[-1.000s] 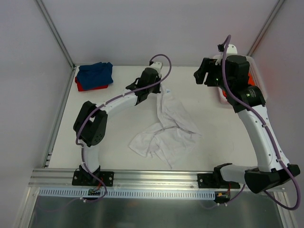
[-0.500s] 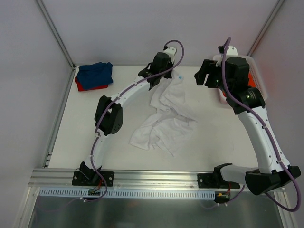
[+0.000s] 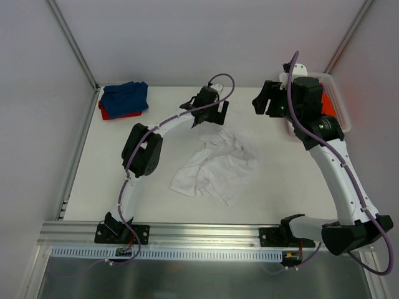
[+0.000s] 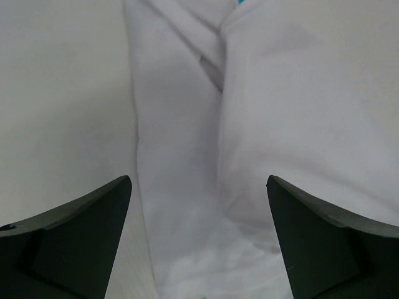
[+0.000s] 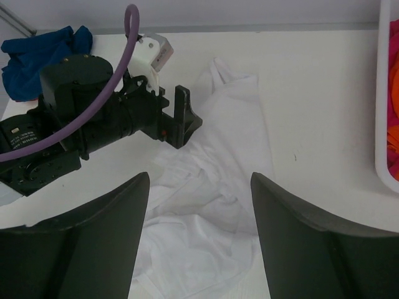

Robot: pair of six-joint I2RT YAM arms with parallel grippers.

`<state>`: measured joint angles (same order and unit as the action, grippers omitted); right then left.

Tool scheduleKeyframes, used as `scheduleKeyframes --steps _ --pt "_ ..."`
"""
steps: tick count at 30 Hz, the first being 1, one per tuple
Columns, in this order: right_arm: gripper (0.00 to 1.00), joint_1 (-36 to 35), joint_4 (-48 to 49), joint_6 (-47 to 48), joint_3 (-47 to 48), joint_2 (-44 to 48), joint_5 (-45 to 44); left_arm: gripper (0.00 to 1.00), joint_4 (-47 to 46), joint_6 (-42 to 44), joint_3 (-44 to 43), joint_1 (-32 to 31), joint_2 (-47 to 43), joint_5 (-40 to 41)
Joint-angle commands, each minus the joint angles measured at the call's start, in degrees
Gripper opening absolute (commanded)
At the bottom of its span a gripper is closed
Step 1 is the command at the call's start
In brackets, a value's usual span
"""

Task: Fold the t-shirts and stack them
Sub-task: Flatten the tshirt out

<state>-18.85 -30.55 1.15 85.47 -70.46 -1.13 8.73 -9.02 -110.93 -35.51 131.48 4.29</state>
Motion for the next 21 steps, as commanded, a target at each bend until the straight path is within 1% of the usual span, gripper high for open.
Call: scheduleKeyframes --steps 1,2,3,4,6,7,8,13,16,21 --pt "0.69 0.1 2.2 -3.1 -0.1 -2.4 4.6 0.91 0.0 -3.9 6.6 1.8 -9.6 3.8" --pt "0.68 0.0 2.4 -3.3 -0.5 -3.2 5.3 0.91 -0.4 -5.9 11.2 2.2 -13.0 3.7" --pt "0.68 -0.5 2.6 -3.9 -0.8 -3.9 5.4 0.91 -1.3 -6.8 13.9 2.7 -14.8 3.4" --pt "0.68 -0.7 3.1 -4.2 -1.6 -5.6 6.2 0.91 -1.9 -8.9 19.0 3.8 -16.7 2.7" --pt "0.68 -2.1 3.9 -4.5 -2.1 -7.5 7.6 0.91 -4.4 -10.3 23.9 4.7 -22.0 1.8" --pt "0.68 -2.6 4.1 -4.6 -2.3 -9.7 8.2 0.91 -4.9 -11.5 28.3 4.9 -23.7 1.5" --pt "0.68 -3.6 4.3 -4.6 -2.3 -10.9 8.4 0.91 -5.5 -12.0 30.1 5.4 -26.7 1.5" --pt "0.68 -6.9 4.8 -5.0 -1.1 -18.7 9.7 0.91 -6.4 -13.6 39.7 5.7 -34.9 2.4" --pt "0.68 -9.3 4.1 -4.6 0.9 -24.1 10.0 0.91 -6.4 -14.2 44.0 5.8 -37.8 3.6" --pt "0.67 -12.9 4.3 -4.9 4.3 -32.3 10.3 0.91 -6.4 -16.1 49.6 6.3 -43.2 2.8"
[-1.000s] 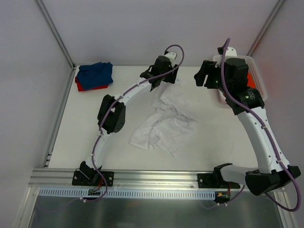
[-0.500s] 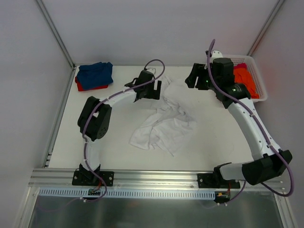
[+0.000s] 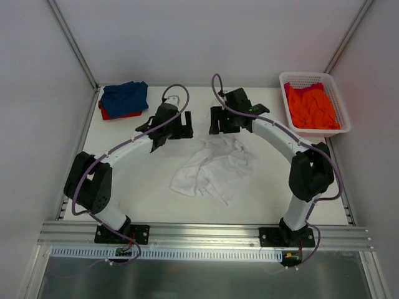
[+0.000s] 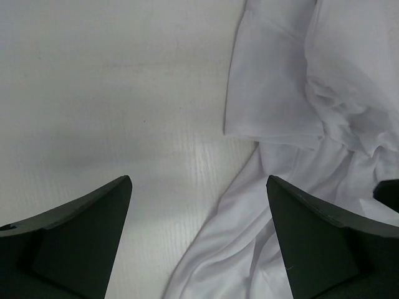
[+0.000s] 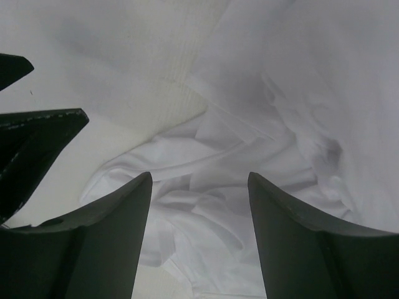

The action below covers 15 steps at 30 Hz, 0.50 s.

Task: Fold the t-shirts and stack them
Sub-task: Flatten the tshirt out

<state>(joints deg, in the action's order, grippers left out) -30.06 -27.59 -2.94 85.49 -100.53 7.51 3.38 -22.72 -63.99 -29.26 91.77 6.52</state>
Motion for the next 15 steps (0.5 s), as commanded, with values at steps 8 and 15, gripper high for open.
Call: scheduleKeyframes --steps 8,15 --pt "0.65 -5.4 0.8 -0.9 10.4 -11.6 3.4 0.9 -0.9 -6.5 13.5 0.3 -13.3 0.9" --pt "0.62 -9.9 -2.9 5.1 15.8 -18.3 -9.5 0.9 -1.1 -9.9 22.7 0.3 -19.9 -0.2"
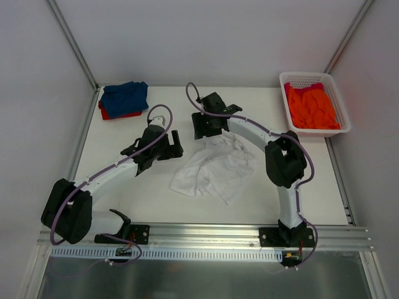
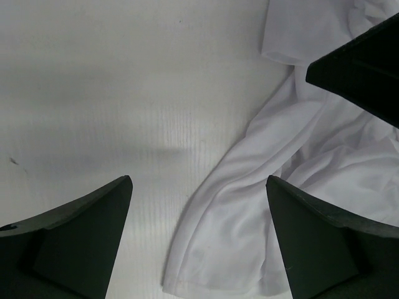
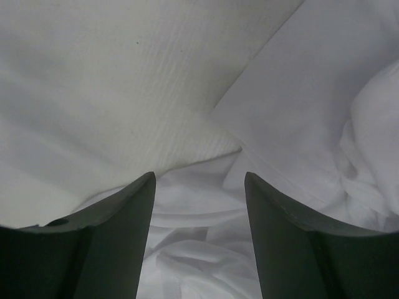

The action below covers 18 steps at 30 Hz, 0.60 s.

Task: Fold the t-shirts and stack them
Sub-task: Flatten the tshirt out

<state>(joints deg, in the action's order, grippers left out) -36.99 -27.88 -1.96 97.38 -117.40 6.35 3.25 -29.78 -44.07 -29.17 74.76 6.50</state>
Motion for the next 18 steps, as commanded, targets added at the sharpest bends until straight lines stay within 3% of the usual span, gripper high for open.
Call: scheduleKeyframes --steps 1,8,18 --pt "0.63 -3.5 -3.7 5.2 5.4 -2.9 -9.7 0.9 -1.0 -3.0 3.5 0.3 -3.5 -0.2" --pt "0.63 -7.0 -5.0 9.4 9.0 -7.5 -20.7 0.9 -1.0 -4.6 7.4 0.3 -5.8 0.6" --pt "0.61 -8.9 -2.8 14.3 10.0 -10.6 -27.6 0.9 -1.9 -6.1 12.2 0.2 -9.5 0.3"
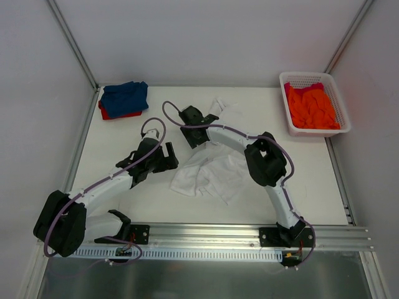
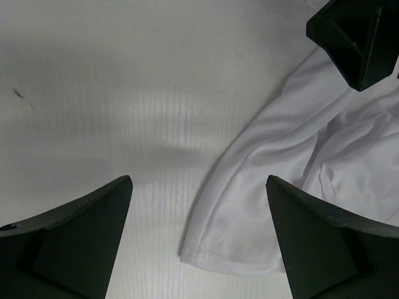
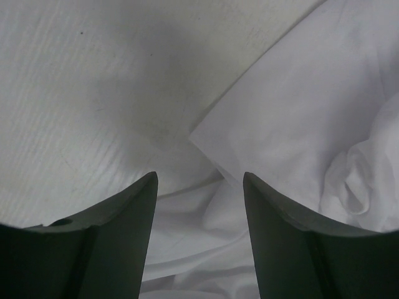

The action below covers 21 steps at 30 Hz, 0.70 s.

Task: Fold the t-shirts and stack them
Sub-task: Flatten the tshirt out

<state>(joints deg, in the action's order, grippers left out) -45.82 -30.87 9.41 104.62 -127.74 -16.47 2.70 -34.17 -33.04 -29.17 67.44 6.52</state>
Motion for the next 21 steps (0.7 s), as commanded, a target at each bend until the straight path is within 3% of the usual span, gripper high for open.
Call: scheduleKeyframes --steps 1,8,13,21 --pt "0.6 -0.1 0.7 3.4 2.9 -0.5 -5.2 0.9 -1.6 -1.8 1.4 0.2 -2.3 0.1" --pt "0.59 0.0 2.9 5.4 4.5 -2.9 -5.9 0.9 -2.1 -2.1 3.1 0.2 -3.3 -0.5" --pt "0.5 0.1 3.0 5.4 6.2 -4.5 -5.4 0.9 -2.3 -2.3 3.4 0.3 -2.9 -0.8" --pt "0.47 0.5 3.8 4.2 4.9 -4.1 -4.4 0.9 -2.2 -2.4 3.6 0.3 -3.3 -1.0"
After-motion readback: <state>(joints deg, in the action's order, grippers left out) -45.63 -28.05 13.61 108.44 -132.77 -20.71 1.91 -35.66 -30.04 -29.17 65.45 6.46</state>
